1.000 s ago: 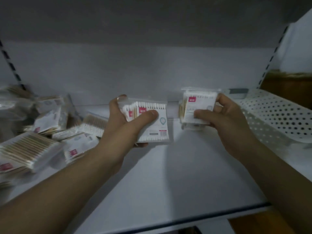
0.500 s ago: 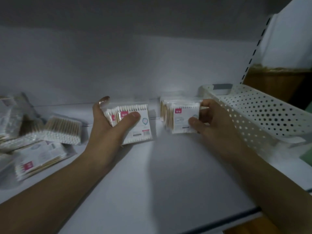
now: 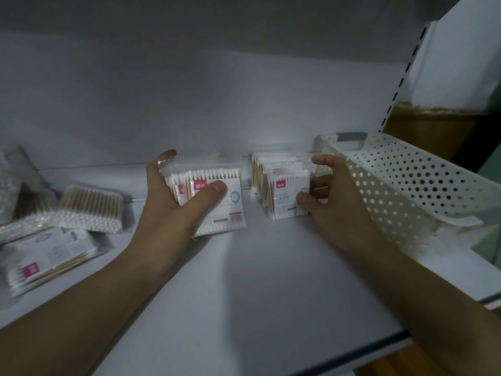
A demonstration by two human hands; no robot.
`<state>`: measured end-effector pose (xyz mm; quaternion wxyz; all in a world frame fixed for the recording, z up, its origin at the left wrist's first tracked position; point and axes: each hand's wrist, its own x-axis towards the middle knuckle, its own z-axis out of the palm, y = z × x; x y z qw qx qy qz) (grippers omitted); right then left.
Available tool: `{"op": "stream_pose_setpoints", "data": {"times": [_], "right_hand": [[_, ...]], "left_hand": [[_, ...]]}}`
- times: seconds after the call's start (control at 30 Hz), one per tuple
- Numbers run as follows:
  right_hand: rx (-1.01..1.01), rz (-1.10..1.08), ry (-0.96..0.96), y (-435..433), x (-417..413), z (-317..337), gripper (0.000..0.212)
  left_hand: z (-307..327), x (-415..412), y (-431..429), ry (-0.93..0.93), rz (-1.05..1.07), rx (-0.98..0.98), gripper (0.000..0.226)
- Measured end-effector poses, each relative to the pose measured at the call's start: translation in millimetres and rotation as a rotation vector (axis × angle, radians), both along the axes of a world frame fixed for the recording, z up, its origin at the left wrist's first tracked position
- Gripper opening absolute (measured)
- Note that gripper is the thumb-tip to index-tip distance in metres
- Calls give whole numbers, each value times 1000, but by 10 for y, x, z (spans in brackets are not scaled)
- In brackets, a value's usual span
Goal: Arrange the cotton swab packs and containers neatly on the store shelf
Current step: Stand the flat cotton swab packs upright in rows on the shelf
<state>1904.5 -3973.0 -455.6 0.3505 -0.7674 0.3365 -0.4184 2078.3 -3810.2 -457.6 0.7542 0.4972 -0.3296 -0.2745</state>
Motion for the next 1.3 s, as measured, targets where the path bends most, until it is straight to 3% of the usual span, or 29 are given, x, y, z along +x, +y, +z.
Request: {"op": "stream_pose_setpoints", "data": {"times": [0.43, 0.53, 0.63, 0.67, 0.77, 0.87, 0.97, 1.13, 1.3], "right_hand": [[-4, -23, 42, -3, 2, -9, 66], [-344, -119, 144, 150, -17, 43, 69], [-679, -69, 79, 435, -8, 143, 58], [-644, -4, 49, 549, 12, 157, 54], [-247, 178, 60, 770, 119, 138, 57], [-13, 261, 5, 720, 157, 80, 63], [40, 275, -69, 553, 60, 152, 59], [19, 146, -116, 236, -259, 218, 23], [13, 31, 60, 92, -327, 19, 19]], "left_hand": [[39, -51, 35, -141, 3, -20, 78], [32, -48, 38, -116, -20, -26, 72], [16, -52, 39, -104, -45, -45, 65], [17, -64, 42, -134, -42, -55, 61], [13, -83, 48, -220, -57, -64, 50], [43, -91, 64, -257, -90, -36, 60], [6, -53, 58, -162, -120, -15, 48], [-29, -32, 15, -78, -66, 16, 47], [-52, -27, 0, -83, -56, 30, 43]]}}
